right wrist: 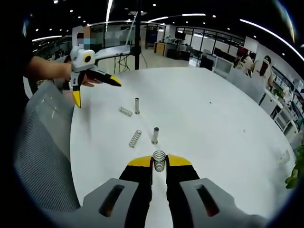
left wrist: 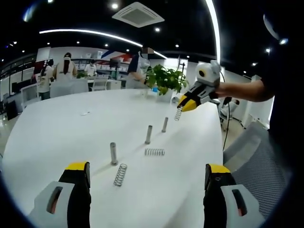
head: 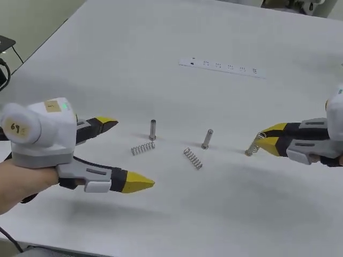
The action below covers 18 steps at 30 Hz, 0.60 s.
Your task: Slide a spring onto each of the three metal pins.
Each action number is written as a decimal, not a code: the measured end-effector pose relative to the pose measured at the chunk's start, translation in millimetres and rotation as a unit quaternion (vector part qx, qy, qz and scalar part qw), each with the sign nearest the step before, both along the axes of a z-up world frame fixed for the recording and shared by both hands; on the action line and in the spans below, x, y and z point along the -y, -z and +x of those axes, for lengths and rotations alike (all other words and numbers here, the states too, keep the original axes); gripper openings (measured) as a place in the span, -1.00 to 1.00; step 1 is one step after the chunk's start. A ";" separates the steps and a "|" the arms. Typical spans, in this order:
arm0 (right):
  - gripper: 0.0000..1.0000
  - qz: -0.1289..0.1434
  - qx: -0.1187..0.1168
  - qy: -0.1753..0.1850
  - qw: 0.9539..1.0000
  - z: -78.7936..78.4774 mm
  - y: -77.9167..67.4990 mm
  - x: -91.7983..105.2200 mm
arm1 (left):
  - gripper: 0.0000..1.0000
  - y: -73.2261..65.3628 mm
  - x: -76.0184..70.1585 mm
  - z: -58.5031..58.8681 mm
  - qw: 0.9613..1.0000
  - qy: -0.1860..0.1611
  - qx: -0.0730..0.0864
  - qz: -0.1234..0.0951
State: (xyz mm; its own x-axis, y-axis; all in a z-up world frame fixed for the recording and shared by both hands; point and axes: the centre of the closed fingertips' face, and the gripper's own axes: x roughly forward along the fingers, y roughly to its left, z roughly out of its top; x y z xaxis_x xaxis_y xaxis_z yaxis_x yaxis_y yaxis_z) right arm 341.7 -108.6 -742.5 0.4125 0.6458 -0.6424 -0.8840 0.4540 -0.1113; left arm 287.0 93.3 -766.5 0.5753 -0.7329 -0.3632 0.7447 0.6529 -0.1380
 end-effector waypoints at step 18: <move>-0.85 0.004 -0.001 0.053 0.999 34.9 6.1 19.8 | 0.96 4.5 -6.7 -2.4 1.000 -0.005 -0.003 0.009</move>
State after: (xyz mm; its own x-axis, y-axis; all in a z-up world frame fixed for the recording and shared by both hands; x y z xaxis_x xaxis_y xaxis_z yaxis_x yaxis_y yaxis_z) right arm 376.6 -128.4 -748.5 0.4779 0.6032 -0.6385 -0.8312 0.5457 -0.1066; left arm 284.6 100.0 -771.0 0.5811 -0.7200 -0.3794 0.7369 0.6634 -0.1302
